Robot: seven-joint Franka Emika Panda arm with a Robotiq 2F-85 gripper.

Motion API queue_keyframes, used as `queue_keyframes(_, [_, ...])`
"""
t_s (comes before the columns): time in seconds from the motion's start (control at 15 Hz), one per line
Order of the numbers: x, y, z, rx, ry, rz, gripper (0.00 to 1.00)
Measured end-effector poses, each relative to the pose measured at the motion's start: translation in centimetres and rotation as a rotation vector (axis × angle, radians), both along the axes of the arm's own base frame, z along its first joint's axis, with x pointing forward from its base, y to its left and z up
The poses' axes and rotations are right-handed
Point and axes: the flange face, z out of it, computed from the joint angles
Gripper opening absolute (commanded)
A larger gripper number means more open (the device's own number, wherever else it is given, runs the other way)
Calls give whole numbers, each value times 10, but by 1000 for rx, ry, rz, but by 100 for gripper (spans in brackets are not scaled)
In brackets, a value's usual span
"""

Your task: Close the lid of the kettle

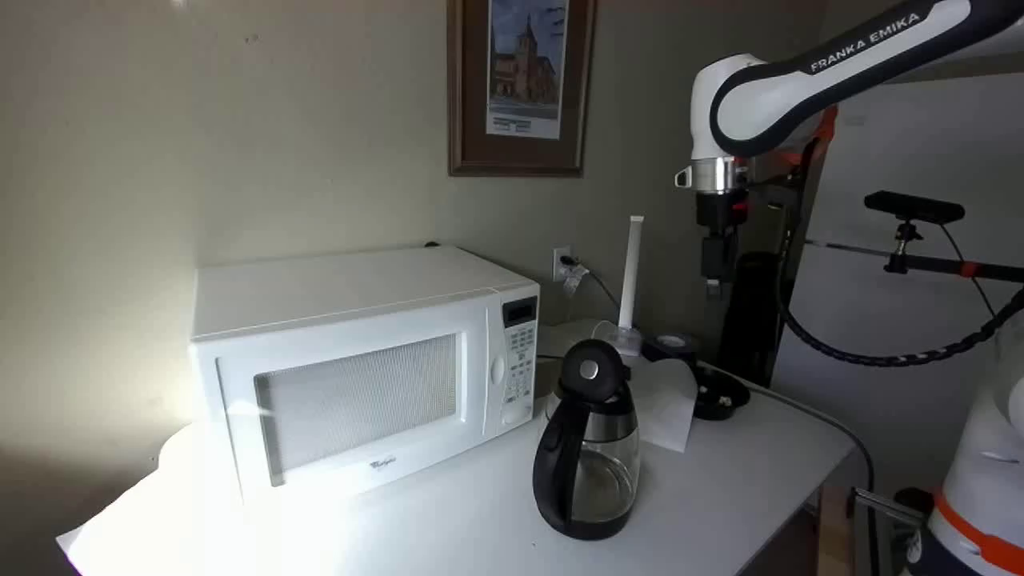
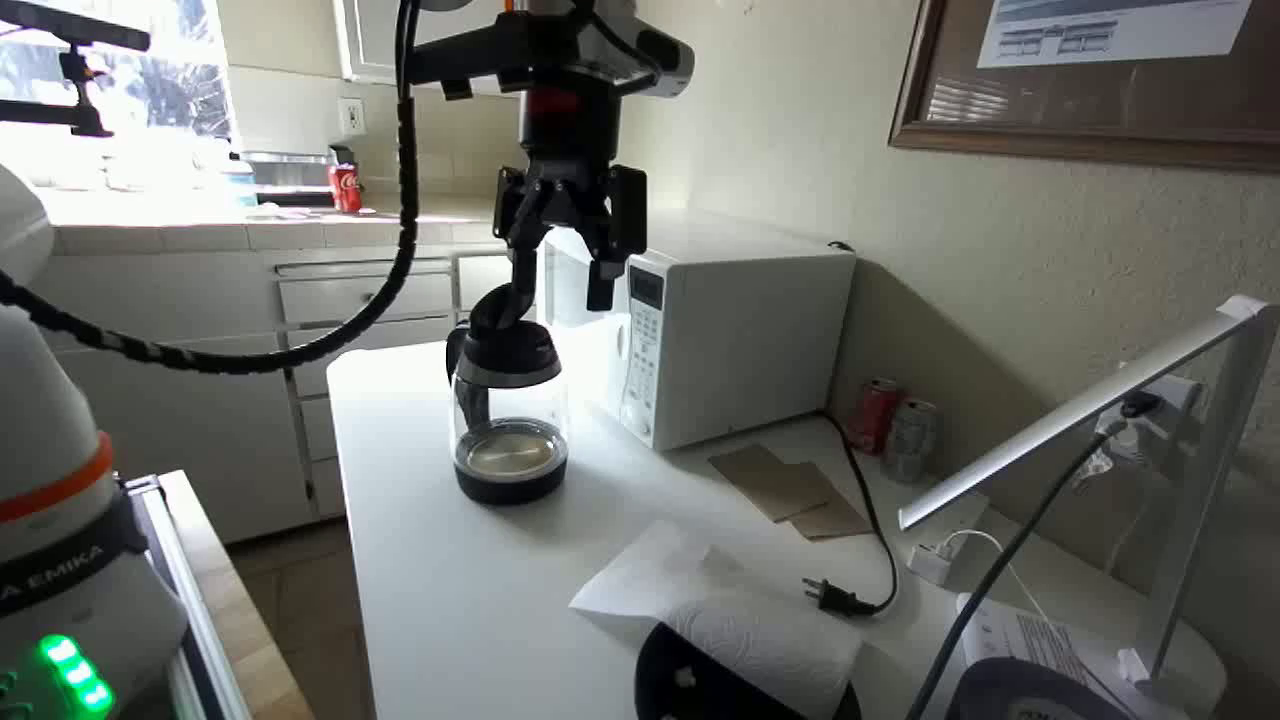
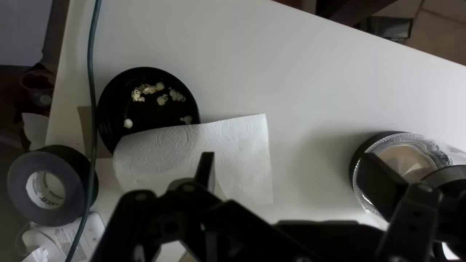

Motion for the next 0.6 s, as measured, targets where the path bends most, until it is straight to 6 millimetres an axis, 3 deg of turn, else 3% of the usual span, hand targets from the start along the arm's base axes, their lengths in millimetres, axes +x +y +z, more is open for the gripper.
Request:
queue_keyframes(0.47, [0,0,0,0,0,0,100])
queue_keyframes(0.6, [5,9,2,-4,-5,26,100])
